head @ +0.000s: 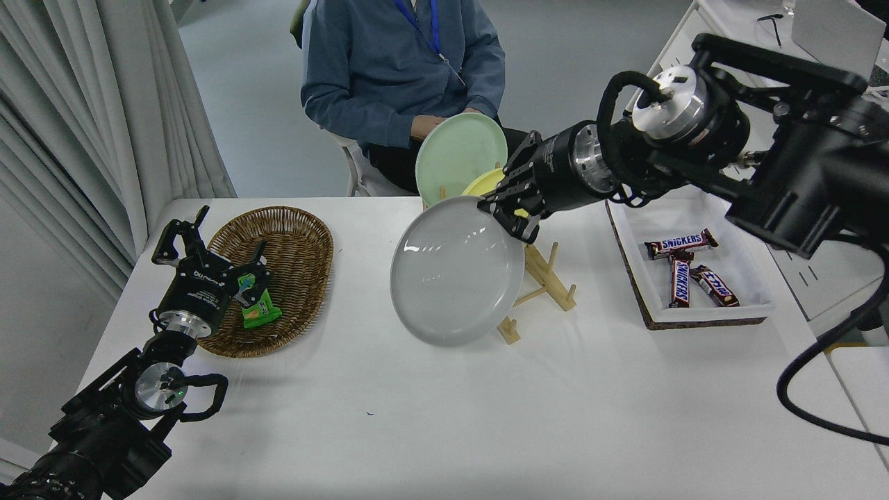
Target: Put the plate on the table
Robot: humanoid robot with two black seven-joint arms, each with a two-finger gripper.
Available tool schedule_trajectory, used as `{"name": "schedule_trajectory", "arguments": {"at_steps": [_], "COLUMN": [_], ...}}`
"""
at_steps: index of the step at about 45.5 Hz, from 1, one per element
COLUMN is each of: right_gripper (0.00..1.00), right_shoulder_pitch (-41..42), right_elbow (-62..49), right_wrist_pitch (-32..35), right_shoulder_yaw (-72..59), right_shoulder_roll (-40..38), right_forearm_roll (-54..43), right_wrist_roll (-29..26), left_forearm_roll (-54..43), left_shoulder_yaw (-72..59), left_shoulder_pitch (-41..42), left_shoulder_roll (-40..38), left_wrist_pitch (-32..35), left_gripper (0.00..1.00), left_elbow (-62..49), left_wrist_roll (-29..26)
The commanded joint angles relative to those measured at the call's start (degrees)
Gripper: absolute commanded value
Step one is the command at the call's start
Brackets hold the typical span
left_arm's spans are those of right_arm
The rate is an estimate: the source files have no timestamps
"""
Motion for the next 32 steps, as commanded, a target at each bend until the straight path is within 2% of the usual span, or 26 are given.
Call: {"name": "schedule_trajectory", "arguments": {"at_steps": [1, 14, 22, 32], "right_gripper": [0.0, 0.0, 0.0, 0.0], "right_shoulder_pitch": [-9.06, -14.51, -14.87, -15.92], "right_elbow": [-0.08, -11.59, -21.7, -27.33], "right_wrist_pitch": [-1.01, -5.93, -9.36, -9.45], "right_shoulder_yaw": [0.91, 7.15, 7.15, 6.98], "right_shoulder_roll": [3.02, 8.55, 15.06, 19.19], "right_forearm_roll": [0.24, 1.91, 1.91, 1.83], "right_wrist_roll": [0.01, -0.17, -0.61, -1.49], "left_forearm_roll": [0.0, 0.0, 0.0, 0.0], "left_shoulder_yaw": [0.0, 0.0, 0.0, 0.0], "left_shoulder_pitch": [0.0, 0.0, 0.0, -0.09], "left_shoulder_roll": [0.0, 0.09, 0.0, 0.0], "left_wrist_pitch": [0.0, 0.0, 0.0, 0.0], "left_gripper": [1.0, 1.0, 1.0, 1.0], "left_elbow": [-0.03, -0.03, 0.05, -0.03], "left_wrist_roll": [0.0, 0.0, 0.0, 0.0]}}
